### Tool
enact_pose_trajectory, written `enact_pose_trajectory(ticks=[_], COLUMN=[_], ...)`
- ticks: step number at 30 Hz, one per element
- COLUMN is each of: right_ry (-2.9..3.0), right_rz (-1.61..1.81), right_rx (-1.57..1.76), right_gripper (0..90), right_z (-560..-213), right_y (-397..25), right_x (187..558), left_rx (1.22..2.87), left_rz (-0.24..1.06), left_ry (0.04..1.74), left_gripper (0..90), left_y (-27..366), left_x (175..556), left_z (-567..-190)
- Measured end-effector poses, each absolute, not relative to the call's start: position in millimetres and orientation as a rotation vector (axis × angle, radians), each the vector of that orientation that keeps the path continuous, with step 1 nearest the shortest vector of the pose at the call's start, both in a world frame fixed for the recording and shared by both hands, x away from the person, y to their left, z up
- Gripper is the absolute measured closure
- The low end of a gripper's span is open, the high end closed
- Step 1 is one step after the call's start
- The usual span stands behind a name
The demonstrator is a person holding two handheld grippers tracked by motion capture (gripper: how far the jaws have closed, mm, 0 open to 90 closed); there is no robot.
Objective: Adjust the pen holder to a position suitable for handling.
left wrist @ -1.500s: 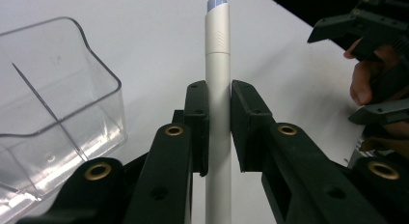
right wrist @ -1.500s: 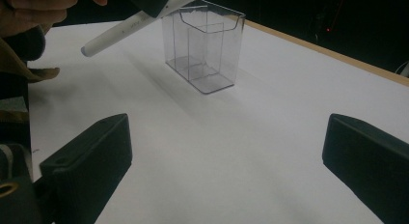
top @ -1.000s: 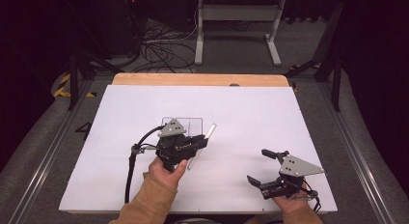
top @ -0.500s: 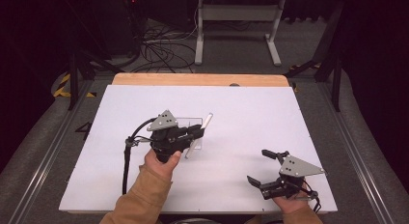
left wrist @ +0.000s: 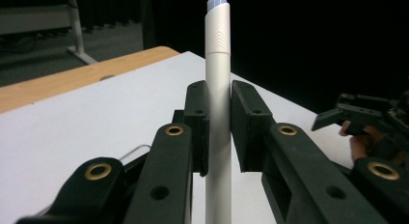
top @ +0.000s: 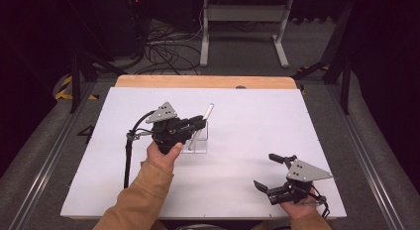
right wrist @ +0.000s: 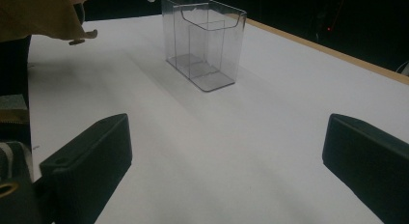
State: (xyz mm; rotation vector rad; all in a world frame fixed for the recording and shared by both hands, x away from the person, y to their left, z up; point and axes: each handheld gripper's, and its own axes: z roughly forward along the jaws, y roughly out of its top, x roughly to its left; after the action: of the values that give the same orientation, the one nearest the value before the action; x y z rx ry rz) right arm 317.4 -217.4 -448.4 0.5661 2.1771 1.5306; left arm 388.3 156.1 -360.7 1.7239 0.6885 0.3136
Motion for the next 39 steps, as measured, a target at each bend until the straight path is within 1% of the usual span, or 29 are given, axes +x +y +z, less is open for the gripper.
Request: enact_pose_trajectory(ticks=[11, 27, 32, 39], right_ry=[2.178, 2.183, 2.191, 2.192], right_rz=[1.535, 1.536, 1.53, 1.529], right_rx=[0.572, 0.575, 0.577, 0.575], right_gripper=[4.0, 4.0, 4.0, 4.0], right_z=[-449, -450, -451, -451], right_y=[-217, -217, -217, -217], right_x=[317, 318, 319, 319], left_rx=[1.691, 1.699, 1.734, 1.739], left_rz=[0.347, 0.412, 0.48, 0.468], left_ry=[0.716, 0.743, 0.744, 0.754], left_gripper=[78.4, 78.4, 78.4, 78.4], left_y=[159, 156, 155, 157], left_x=[406, 432, 441, 446], left_z=[-362, -361, -363, -367])
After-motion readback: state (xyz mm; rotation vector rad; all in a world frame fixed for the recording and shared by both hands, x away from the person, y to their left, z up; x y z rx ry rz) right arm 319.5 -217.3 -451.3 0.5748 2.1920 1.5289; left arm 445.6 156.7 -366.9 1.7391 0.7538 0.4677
